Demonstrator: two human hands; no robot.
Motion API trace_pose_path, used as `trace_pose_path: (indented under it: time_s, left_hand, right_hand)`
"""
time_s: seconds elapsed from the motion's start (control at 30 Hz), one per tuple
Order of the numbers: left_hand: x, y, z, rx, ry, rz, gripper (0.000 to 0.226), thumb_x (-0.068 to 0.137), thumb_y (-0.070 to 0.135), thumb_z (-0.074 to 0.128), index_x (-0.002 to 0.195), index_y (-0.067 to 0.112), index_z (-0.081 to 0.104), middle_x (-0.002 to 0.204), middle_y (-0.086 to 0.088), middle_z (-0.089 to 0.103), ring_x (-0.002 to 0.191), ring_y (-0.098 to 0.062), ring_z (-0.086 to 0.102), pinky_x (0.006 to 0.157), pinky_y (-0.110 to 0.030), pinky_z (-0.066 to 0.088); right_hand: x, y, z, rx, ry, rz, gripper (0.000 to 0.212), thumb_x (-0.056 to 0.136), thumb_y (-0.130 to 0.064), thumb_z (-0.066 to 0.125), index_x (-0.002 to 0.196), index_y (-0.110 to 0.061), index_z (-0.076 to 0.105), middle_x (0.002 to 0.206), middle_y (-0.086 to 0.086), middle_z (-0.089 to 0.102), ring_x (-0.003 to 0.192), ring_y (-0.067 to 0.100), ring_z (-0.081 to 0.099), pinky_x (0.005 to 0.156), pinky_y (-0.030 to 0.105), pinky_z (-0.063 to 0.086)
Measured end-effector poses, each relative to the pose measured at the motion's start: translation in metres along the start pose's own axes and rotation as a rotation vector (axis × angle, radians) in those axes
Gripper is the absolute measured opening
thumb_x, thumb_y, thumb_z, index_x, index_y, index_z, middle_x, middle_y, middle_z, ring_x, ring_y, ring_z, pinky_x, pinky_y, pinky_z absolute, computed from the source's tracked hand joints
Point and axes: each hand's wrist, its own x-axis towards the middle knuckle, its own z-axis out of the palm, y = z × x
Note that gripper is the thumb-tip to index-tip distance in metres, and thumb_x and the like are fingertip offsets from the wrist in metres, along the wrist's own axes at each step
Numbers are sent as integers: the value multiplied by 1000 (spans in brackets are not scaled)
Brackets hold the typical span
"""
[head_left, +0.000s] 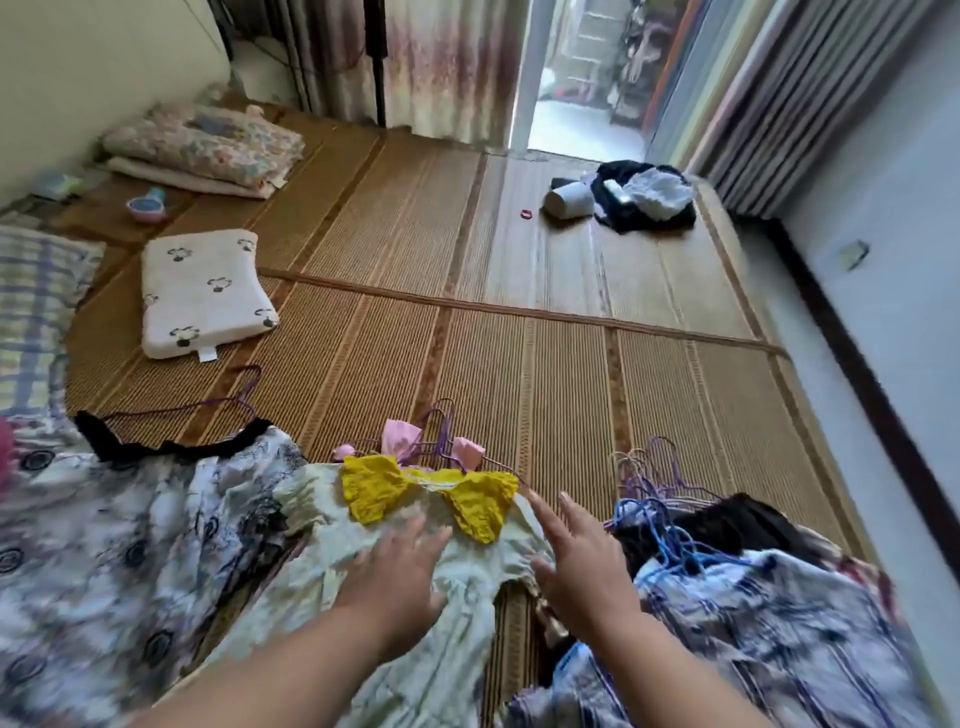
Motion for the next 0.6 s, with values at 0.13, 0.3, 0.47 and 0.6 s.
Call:
trace_pose_path:
  time_s: [0.13, 0.3, 0.47, 0.6]
  left_hand:
    - [-66, 36, -4, -7, 4, 64, 69, 88, 49, 49, 147, 39, 15, 158, 2, 10, 142, -24, 17, 113, -44, 21]
    - [-113, 86, -3, -17, -14, 179, 72, 88, 51, 52, 148, 37, 16, 157, -1, 15, 142, -25, 19, 114, -42, 24]
    - [-112, 141, 1, -7, -45, 250, 72, 88, 53, 52, 149, 34, 19, 156, 0, 20, 142, -25, 19, 113, -45, 27]
    - [-88, 185, 18, -4, -44, 275, 69, 88, 51, 53, 148, 34, 23, 154, 3, 24, 138, -22, 25, 110, -42, 32]
  right_hand:
    - [-95, 16, -24, 65, 51, 90, 69, 89, -41, 53, 145, -46, 14, 157, -1, 15, 142, 19, 17, 114, 43, 19]
    - [-192, 56, -39, 82, 34, 254, 71, 87, -38, 52, 146, -45, 14, 158, -4, 10, 142, 18, 17, 114, 44, 18]
    - [-233, 116, -59, 79, 13, 394, 71, 87, -39, 54, 147, -41, 15, 158, 1, 8, 143, 22, 14, 115, 45, 18]
    - [-225, 181, -72, 77, 26, 448, 69, 87, -38, 54, 147, -38, 18, 157, 2, 13, 142, 24, 16, 112, 48, 19]
